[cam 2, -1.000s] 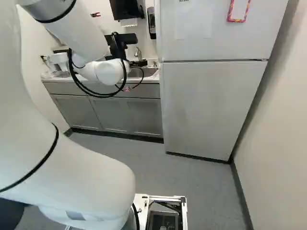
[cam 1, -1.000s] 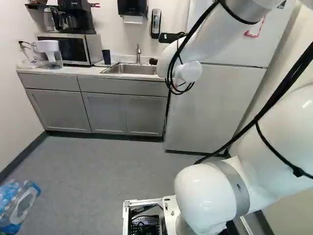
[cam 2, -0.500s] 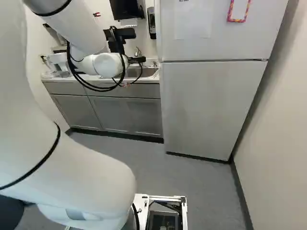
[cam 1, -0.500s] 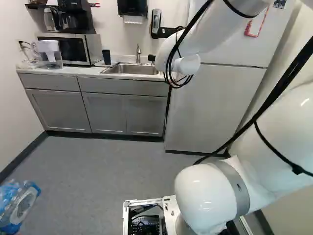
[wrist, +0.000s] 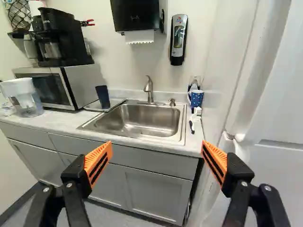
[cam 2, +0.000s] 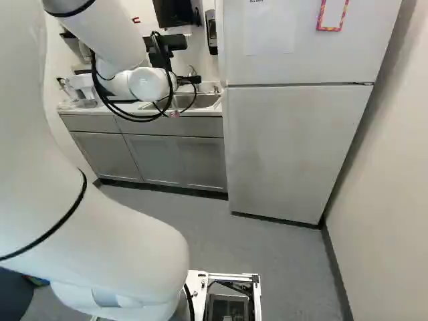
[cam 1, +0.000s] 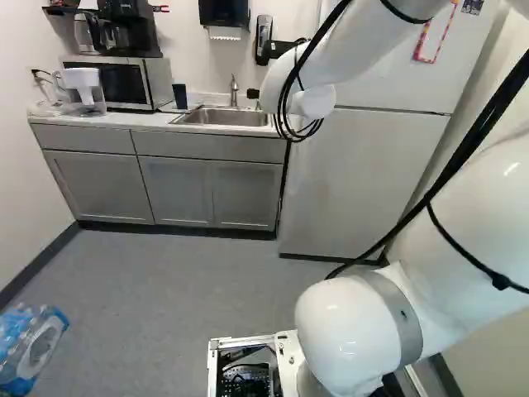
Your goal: Rinse the cup and place it in the tray
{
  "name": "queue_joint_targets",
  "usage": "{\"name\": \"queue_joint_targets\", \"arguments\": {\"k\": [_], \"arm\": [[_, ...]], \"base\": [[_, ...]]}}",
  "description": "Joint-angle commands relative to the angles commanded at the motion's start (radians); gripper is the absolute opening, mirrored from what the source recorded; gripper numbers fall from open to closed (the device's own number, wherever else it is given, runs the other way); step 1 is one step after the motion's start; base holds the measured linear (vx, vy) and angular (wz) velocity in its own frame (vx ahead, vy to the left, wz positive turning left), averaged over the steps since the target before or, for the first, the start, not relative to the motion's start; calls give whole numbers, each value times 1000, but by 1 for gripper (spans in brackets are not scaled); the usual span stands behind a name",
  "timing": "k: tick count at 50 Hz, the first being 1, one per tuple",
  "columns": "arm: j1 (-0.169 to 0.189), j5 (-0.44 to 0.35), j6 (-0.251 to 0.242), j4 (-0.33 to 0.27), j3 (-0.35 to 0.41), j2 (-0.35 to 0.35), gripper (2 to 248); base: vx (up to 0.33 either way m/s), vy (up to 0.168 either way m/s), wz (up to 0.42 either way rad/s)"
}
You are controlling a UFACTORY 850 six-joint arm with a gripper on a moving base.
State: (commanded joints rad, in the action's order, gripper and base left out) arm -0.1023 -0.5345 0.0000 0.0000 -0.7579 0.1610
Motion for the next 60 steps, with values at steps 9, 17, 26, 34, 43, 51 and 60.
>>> {"name": "queue_joint_targets", "arguments": {"k": [9,17,26,34,43,51,60], "arm": [[0,0,0,0,0,0,247],[0,0,0,0,0,0,247],[0,0,0,0,0,0,247],[0,0,0,0,0,0,247],[0,0,0,0,0,0,247],[0,0,0,0,0,0,247],[0,0,0,0,0,0,247]], "base": [[0,0,0],[0,0,0],[15,14,8],[83,14,-2],[83,15,-18],[92,27,-17],[116,62,-20]]}}
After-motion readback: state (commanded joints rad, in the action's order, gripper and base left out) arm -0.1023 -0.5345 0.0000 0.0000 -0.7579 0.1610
